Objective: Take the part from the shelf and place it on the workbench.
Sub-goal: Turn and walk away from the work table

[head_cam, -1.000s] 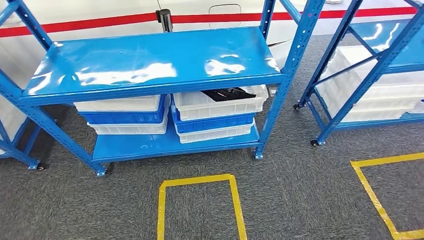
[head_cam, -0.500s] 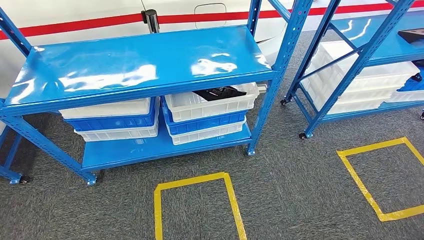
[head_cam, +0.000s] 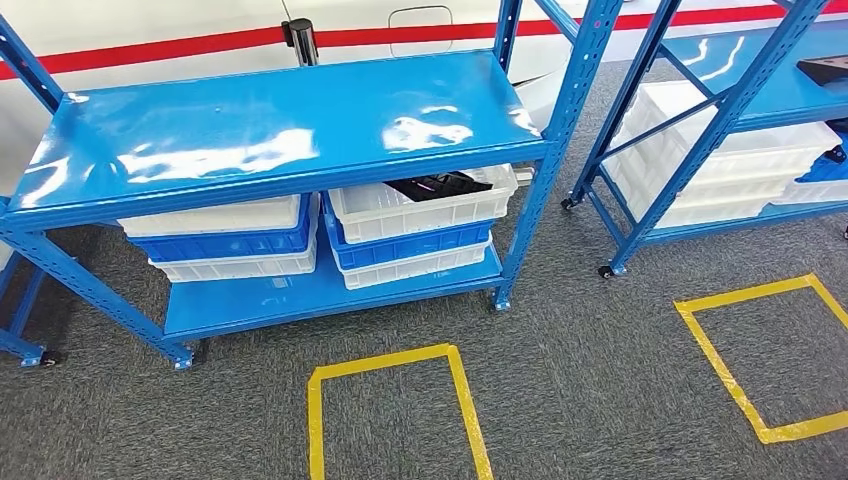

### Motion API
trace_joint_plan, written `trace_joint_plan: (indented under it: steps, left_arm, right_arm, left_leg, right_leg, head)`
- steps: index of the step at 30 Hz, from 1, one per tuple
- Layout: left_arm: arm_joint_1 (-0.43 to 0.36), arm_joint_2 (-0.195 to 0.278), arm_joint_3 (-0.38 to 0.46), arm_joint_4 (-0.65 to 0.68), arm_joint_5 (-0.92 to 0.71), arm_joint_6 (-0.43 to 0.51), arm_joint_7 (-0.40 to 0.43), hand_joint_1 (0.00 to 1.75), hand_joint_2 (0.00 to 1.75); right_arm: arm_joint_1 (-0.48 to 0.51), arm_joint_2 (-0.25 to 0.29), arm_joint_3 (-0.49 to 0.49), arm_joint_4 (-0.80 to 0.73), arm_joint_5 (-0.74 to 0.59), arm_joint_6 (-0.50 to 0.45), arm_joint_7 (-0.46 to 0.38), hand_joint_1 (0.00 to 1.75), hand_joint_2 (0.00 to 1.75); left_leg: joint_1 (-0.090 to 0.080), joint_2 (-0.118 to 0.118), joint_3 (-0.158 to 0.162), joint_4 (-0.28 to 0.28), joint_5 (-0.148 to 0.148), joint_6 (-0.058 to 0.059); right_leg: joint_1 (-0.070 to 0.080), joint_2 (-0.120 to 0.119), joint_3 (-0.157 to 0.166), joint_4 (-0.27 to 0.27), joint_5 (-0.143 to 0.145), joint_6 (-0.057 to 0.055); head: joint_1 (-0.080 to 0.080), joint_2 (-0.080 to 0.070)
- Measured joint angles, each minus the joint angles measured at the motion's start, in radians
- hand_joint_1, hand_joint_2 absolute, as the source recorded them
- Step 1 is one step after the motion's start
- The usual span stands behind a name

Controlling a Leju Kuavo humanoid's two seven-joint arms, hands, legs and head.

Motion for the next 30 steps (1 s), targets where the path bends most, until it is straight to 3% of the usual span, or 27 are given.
trace_joint_plan:
  steps: [1, 5, 7, 9, 12, 13, 14, 15, 17, 18, 19, 22, 24, 26, 28, 29, 30]
  left_arm:
    - [0.000, 0.000, 0.000, 0.000, -0.001, -0.001, 0.000, 0.00, 0.00]
    - [0.000, 0.000, 0.000, 0.000, -0.001, -0.002, 0.000, 0.00, 0.00]
    - [0.000, 0.001, 0.000, 0.000, -0.001, -0.002, -0.001, 0.00, 0.00]
    - [0.000, 0.000, 0.000, 0.000, -0.001, -0.001, -0.002, 0.00, 0.00]
    - [0.002, -0.001, 0.001, 0.000, 0.000, -0.001, -0.004, 0.00, 0.00]
    - [0.003, -0.001, 0.001, 0.000, 0.000, -0.001, -0.004, 0.00, 0.00]
    - [0.004, -0.001, 0.001, 0.000, 0.001, -0.001, -0.004, 0.00, 0.00]
    - [0.004, -0.001, 0.002, 0.000, 0.001, -0.001, -0.004, 0.00, 0.00]
    - [0.005, -0.001, 0.002, 0.000, 0.001, -0.002, -0.004, 0.00, 0.00]
    - [0.005, 0.000, 0.002, 0.000, 0.001, -0.002, -0.004, 0.00, 0.00]
    - [0.005, 0.001, 0.002, 0.000, 0.001, -0.001, -0.004, 0.00, 0.00]
    - [0.007, 0.003, 0.002, 0.000, 0.001, -0.001, -0.005, 0.00, 0.00]
    - [0.007, 0.003, 0.002, 0.000, 0.001, -0.001, -0.005, 0.00, 0.00]
    - [0.006, 0.003, 0.002, 0.000, 0.001, -0.001, -0.005, 0.00, 0.00]
    - [0.007, 0.003, 0.002, 0.000, 0.001, -0.001, -0.004, 0.00, 0.00]
    - [0.008, 0.003, 0.002, 0.000, 0.001, -0.001, -0.004, 0.00, 0.00]
    - [0.010, 0.002, 0.002, 0.000, 0.001, -0.001, -0.004, 0.00, 0.00]
  right_arm:
    - [0.000, 0.000, 0.001, 0.000, 0.003, 0.000, -0.001, 0.00, 0.00]
    - [0.000, 0.000, 0.008, 0.000, 0.012, 0.000, -0.002, 0.00, 1.75]
    - [0.000, 0.001, 0.010, 0.000, 0.015, -0.001, -0.003, 0.00, 1.75]
    - [0.000, 0.001, 0.011, 0.000, 0.019, -0.002, -0.004, 0.00, 1.75]
    - [0.000, 0.000, 0.013, 0.000, 0.022, -0.005, -0.008, 0.00, 1.75]
    - [-0.001, 0.000, 0.014, 0.000, 0.022, -0.005, -0.009, 0.00, 1.75]
    - [-0.003, -0.002, 0.014, 0.000, 0.022, -0.006, -0.010, 0.00, 1.75]
    - [-0.005, -0.003, 0.014, 0.000, 0.022, -0.006, -0.011, 0.00, 1.75]
    - [-0.006, -0.005, 0.015, 0.000, 0.023, -0.006, -0.012, 0.00, 1.75]
    - [-0.005, -0.004, 0.015, 0.000, 0.023, -0.006, -0.012, 0.00, 1.75]
    - [-0.005, -0.002, 0.015, 0.000, 0.023, -0.006, -0.012, 0.00, 1.75]
    - [-0.008, 0.000, 0.016, 0.000, 0.022, -0.006, -0.012, 0.00, 1.75]
    - [-0.011, 0.000, 0.016, 0.000, 0.022, -0.006, -0.012, 0.00, 1.75]
    - [-0.012, 0.001, 0.016, 0.000, 0.022, -0.006, -0.012, 0.00, 1.75]
    - [-0.013, 0.001, 0.016, 0.000, 0.022, -0.006, -0.012, 0.00, 1.75]
    - [-0.014, 0.001, 0.016, 0.000, 0.022, -0.006, -0.012, 0.00, 1.75]
    - [-0.015, 0.001, 0.016, 0.000, 0.022, -0.006, -0.013, 0.00, 1.75]
  left_leg:
    - [0.000, 0.000, 0.000, 0.000, 0.000, 0.000]
    - [0.000, 0.000, 0.000, 0.001, 0.000, 0.002]
    - [0.003, 0.001, 0.005, -0.008, 0.005, 0.012]
    - [0.011, 0.005, 0.016, -0.029, 0.018, 0.022]
    - [0.017, 0.011, 0.019, -0.041, 0.025, 0.025]
    - [0.017, 0.011, 0.018, -0.041, 0.025, 0.024]
    - [0.019, 0.011, 0.018, -0.040, 0.025, 0.022]
    - [0.021, 0.008, 0.018, -0.039, 0.025, 0.017]
    - [0.028, -0.003, 0.016, -0.032, 0.021, 0.002]
    - [0.029, -0.009, 0.013, -0.025, 0.018, -0.009]
    - [0.029, -0.014, 0.009, -0.019, 0.015, -0.018]
    - [0.030, -0.023, 0.003, -0.017, 0.016, -0.035]
    - [0.036, -0.006, -0.010, 0.012, -0.002, -0.039]
    - [0.035, 0.019, -0.058, 0.118, -0.062, -0.039]
    - [0.031, 0.027, -0.122, 0.249, -0.119, -0.035]
    - [0.028, 0.027, -0.138, 0.281, -0.124, -0.030]
    - [0.024, 0.028, -0.135, 0.277, -0.112, -0.021]
  right_leg:
    - [0.000, 0.000, 0.000, 0.000, 0.000, 0.000]
    - [-0.004, 0.000, 0.001, -0.002, 0.002, 0.002]
    - [-0.007, -0.001, 0.004, -0.009, 0.006, 0.008]
    - [-0.005, -0.014, -0.006, 0.016, -0.012, 0.008]
    - [-0.008, -0.033, -0.087, 0.192, -0.095, -0.003]
    - [-0.010, -0.035, -0.110, 0.245, -0.114, -0.001]
    - [-0.012, -0.035, -0.114, 0.265, -0.117, 0.006]
    - [-0.016, -0.036, -0.097, 0.244, -0.105, 0.017]
    - [-0.028, -0.030, -0.022, 0.114, -0.062, 0.042]
    - [-0.031, -0.023, 0.009, 0.056, -0.047, 0.046]
    - [-0.032, -0.017, 0.029, 0.019, -0.040, 0.041]
    - [-0.025, -0.018, 0.034, 0.013, -0.038, 0.002]
    - [-0.022, -0.028, 0.033, 0.013, -0.034, -0.014]
    - [-0.015, -0.041, 0.032, 0.012, -0.032, -0.027]
    - [-0.003, -0.056, 0.028, 0.012, -0.032, -0.034]
    - [0.003, -0.064, 0.027, 0.012, -0.033, -0.038]
    - [0.010, -0.071, 0.027, 0.012, -0.033, -0.040]
  head:
    - [0.000, 0.000]
    - [0.000, 0.000]
    - [-0.001, 0.000]
    - [0.001, 0.000]
    - [0.004, 0.000]
    - [0.004, 0.000]
    - [0.003, 0.000]
    - [0.003, 0.000]
    - [0.004, 0.000]
    - [0.007, 0.000]
    - [0.008, 0.000]
    - [0.006, 0.000]
    - [0.004, 0.000]
    - [0.002, 0.000]
    - [0.001, 0.000]
    - [0.001, 0.000]
    - [0.001, 0.000]
